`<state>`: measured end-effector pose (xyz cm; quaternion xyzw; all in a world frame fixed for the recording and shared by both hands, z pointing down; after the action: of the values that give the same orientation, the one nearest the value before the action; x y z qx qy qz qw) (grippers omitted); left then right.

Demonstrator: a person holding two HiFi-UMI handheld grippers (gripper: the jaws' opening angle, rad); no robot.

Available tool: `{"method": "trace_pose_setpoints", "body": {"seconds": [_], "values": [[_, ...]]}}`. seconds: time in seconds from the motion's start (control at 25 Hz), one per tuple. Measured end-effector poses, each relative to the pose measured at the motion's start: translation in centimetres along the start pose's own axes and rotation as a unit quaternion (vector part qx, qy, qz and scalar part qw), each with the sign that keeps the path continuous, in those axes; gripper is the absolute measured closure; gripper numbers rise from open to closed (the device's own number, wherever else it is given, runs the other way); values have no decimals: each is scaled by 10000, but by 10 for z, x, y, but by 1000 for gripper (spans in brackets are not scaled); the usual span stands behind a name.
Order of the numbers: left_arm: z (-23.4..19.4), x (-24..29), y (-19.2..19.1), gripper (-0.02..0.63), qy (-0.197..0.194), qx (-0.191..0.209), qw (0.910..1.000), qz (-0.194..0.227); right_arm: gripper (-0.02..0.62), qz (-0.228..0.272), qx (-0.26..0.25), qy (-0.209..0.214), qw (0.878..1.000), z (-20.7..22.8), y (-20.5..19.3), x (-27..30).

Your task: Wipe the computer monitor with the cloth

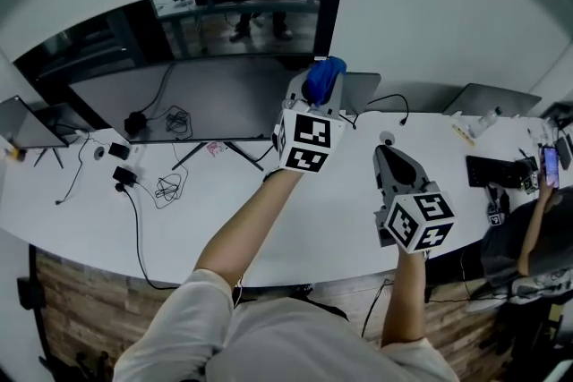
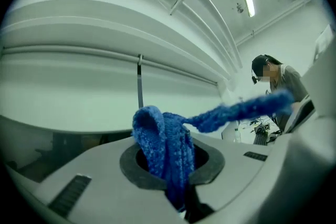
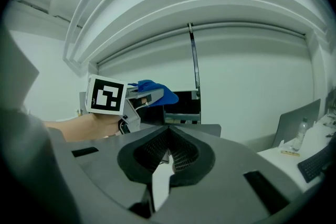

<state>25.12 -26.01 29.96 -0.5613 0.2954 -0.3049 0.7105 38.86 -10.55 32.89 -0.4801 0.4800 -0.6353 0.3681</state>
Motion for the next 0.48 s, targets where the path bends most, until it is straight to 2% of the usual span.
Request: {"method": "trace_pose_setpoints", "body": {"seconds": [0.16,0.28,0.48], "values": [[-18,-17,25,543,-105,-290,9991,277,580,130,-44,-80,9999,-13,16,-4],[-31,-34,29,543,-194,-268,9990,296,581,208,-76,-120,9997,-24,25,0],[-74,-75,35,543,-19,-217,9988,445,580,299,-143,12,9994,-52,37,17]]}}
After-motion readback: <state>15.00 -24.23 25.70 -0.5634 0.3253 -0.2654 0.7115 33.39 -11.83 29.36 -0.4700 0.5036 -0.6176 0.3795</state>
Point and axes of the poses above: the fingertips, and each gripper's own axes: x forward along the fingers, z to its right, y out of its top, the point moved 8 cm from there along -x, backward along the fingers, and after that the axes turned 1 degree about x, right-handed, at the moved point
